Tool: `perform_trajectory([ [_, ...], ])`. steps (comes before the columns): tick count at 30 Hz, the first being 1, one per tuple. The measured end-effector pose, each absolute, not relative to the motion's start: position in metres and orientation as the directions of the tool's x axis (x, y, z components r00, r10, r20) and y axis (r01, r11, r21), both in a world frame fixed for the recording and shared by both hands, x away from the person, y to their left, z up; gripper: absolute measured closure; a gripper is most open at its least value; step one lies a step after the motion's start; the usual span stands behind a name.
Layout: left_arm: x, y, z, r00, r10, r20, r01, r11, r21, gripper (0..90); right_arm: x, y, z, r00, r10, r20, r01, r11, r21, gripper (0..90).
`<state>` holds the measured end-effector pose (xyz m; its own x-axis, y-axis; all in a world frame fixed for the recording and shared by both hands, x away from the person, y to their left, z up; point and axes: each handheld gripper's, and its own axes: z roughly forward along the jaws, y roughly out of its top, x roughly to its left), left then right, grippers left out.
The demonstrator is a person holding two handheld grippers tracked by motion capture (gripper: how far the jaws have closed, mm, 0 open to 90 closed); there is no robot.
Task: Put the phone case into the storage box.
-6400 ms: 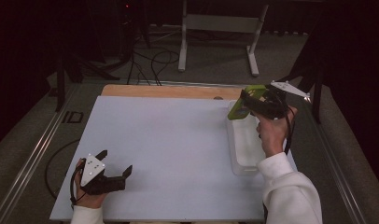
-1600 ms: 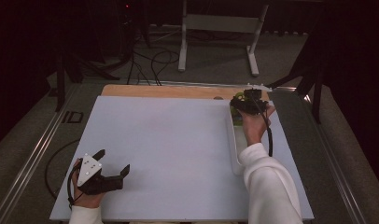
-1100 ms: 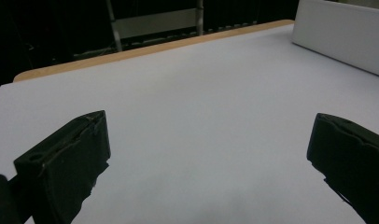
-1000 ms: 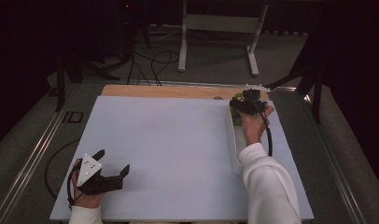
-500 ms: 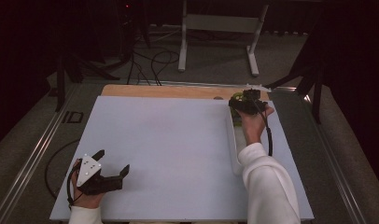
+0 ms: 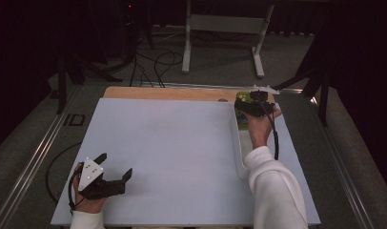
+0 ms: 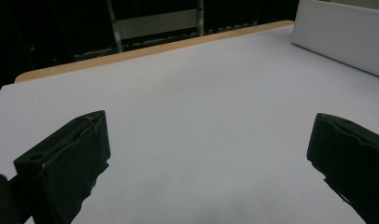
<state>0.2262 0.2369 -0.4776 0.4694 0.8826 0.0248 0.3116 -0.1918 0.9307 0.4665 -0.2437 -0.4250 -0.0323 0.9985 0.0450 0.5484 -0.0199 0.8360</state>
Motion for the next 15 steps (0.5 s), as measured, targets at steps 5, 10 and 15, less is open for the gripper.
perform_trajectory([
  [5, 0.226, 0.237, -0.478, 0.469, 0.883, 0.026, 0.312, -0.193, 0.93, 0.0, 0.461, -0.244, -0.423, -0.051, 0.997, 0.055, 0.542, -0.018, 0.84, 7.8],
  [10, 0.226, 0.237, -0.477, 0.468, 0.883, 0.027, 0.311, -0.193, 0.931, 0.0, 0.454, -0.244, -0.418, -0.077, 0.995, 0.071, 0.533, -0.019, 0.846, 7.9],
  [15, 0.226, 0.236, -0.477, 0.469, 0.883, 0.026, 0.312, -0.193, 0.93, 0.0, 0.446, -0.242, -0.413, -0.119, 0.99, 0.077, 0.522, -0.004, 0.853, 7.9],
])
